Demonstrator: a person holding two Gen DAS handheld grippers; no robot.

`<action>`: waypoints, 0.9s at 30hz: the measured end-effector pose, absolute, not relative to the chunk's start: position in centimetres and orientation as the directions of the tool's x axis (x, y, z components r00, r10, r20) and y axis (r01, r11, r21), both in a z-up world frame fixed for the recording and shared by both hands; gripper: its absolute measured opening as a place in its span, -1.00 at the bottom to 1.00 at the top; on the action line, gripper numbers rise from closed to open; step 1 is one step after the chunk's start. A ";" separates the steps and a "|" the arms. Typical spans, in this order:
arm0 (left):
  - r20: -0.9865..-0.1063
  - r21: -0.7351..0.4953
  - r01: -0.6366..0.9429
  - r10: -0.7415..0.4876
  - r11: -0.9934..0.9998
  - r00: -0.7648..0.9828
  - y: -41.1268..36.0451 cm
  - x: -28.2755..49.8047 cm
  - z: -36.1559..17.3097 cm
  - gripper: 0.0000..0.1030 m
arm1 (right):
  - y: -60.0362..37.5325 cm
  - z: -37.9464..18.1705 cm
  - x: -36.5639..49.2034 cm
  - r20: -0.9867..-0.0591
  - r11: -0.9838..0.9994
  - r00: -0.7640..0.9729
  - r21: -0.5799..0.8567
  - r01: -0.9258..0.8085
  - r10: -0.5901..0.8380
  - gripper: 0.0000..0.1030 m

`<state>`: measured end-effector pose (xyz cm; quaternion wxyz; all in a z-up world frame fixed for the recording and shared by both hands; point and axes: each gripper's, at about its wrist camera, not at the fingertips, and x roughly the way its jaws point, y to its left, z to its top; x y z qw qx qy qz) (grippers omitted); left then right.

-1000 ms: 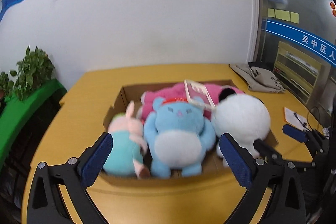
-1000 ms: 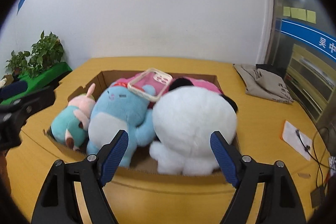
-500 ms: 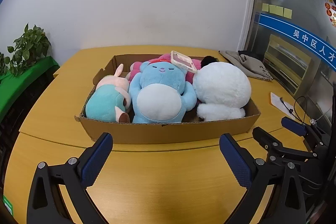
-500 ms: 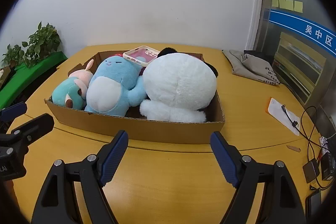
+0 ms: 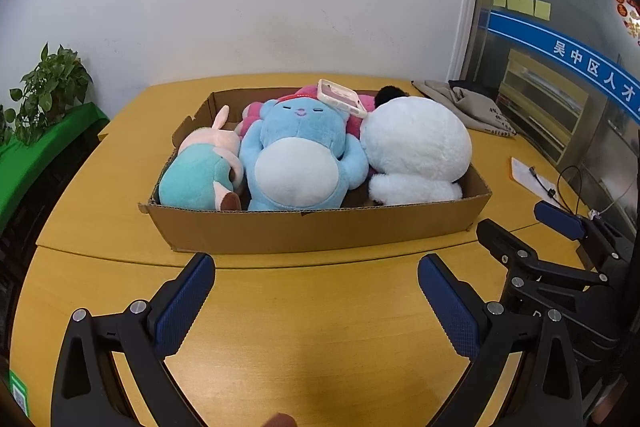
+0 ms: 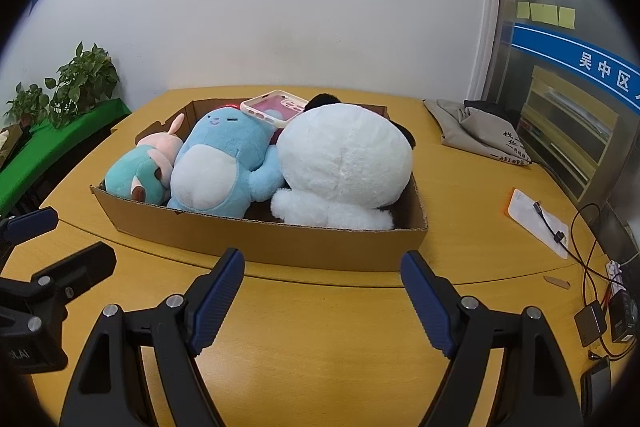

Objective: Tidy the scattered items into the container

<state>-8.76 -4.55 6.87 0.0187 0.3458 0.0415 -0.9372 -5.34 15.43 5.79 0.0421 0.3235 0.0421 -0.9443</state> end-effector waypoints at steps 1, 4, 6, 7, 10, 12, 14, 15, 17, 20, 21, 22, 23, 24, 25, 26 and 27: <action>-0.652 -0.065 0.063 -0.005 -0.996 -0.759 -4.5 -8.7 6.8 0.99 | 15.4 5.8 -5.3 -0.615 -0.993 -0.787 -0.051 0.106 -0.052 0.56; -0.652 -0.066 0.062 -0.004 -0.996 -0.758 -4.3 -8.7 6.8 0.99 | 15.3 5.7 -5.4 -0.617 -0.993 -0.786 -0.050 0.106 -0.052 0.56; -0.655 -0.064 0.064 -0.006 -0.996 -0.755 -4.2 -8.7 6.7 0.99 | 15.3 5.8 -5.3 -0.613 -0.993 -0.788 -0.052 0.108 -0.054 0.56; -0.658 -0.063 0.060 -0.004 -0.996 -0.753 -4.2 -8.8 6.6 0.99 | 15.3 5.7 -5.3 -0.613 -0.993 -0.789 -0.054 0.106 -0.051 0.56; -0.658 -0.059 0.063 -0.009 -0.996 -0.753 -4.1 -8.7 6.6 0.99 | 15.5 5.8 -5.3 -0.614 -0.994 -0.788 -0.050 0.101 -0.050 0.56; -0.656 -0.062 0.062 -0.006 -0.996 -0.755 -4.0 -8.6 6.6 0.99 | 15.6 5.8 -5.3 -0.611 -0.994 -0.791 -0.050 0.098 -0.047 0.56; -0.658 -0.058 0.060 -0.007 -0.997 -0.753 -4.0 -8.6 6.4 0.99 | 15.8 5.8 -5.2 -0.611 -0.995 -0.790 -0.045 0.093 -0.046 0.56; -0.659 -0.057 0.063 -0.010 -0.996 -0.752 -4.0 -8.7 6.4 0.99 | 15.8 5.8 -5.2 -0.610 -0.995 -0.791 -0.043 0.088 -0.044 0.56; -0.660 -0.069 0.065 -0.003 -0.996 -0.751 -4.1 -8.7 6.2 0.99 | 15.9 5.8 -5.1 -0.610 -0.996 -0.791 -0.038 0.085 -0.044 0.56; -0.665 -0.081 0.070 0.002 -0.994 -0.746 -4.2 -8.6 5.9 0.99 | 15.9 5.7 -5.1 -0.611 -0.995 -0.791 -0.047 0.085 -0.039 0.56; -0.666 -0.085 0.073 0.002 -0.994 -0.746 -4.2 -8.6 5.8 0.99 | 15.8 5.6 -5.1 -0.612 -0.995 -0.790 -0.049 0.086 -0.038 0.56; -0.666 -0.088 0.077 0.001 -0.993 -0.746 -4.2 -8.6 5.7 0.99 | 15.8 5.6 -5.1 -0.614 -0.995 -0.788 -0.049 0.090 -0.041 0.56; -0.667 -0.091 0.081 0.000 -0.993 -0.745 -4.3 -8.6 5.6 0.99 | 15.7 5.5 -5.1 -0.615 -0.994 -0.787 -0.048 0.093 -0.044 0.56; -0.668 -0.093 0.082 0.001 -0.992 -0.744 -4.3 -8.6 5.5 0.99 | 15.5 5.4 -5.1 -0.615 -0.994 -0.787 -0.051 0.095 -0.044 0.56; -0.670 -0.095 0.083 0.002 -0.992 -0.742 -4.4 -8.7 5.4 0.99 | 15.5 5.4 -5.0 -0.616 -0.994 -0.786 -0.054 0.097 -0.043 0.56; -0.670 -0.098 0.084 0.004 -0.992 -0.742 -4.5 -8.7 5.3 0.99 | 15.4 5.3 -5.0 -0.618 -0.994 -0.785 -0.054 0.100 -0.045 0.56; -0.670 -0.099 0.084 0.004 -0.991 -0.742 -4.5 -8.7 5.3 0.99 | 15.3 5.1 -5.0 -0.621 -0.993 -0.782 -0.053 0.104 -0.049 0.56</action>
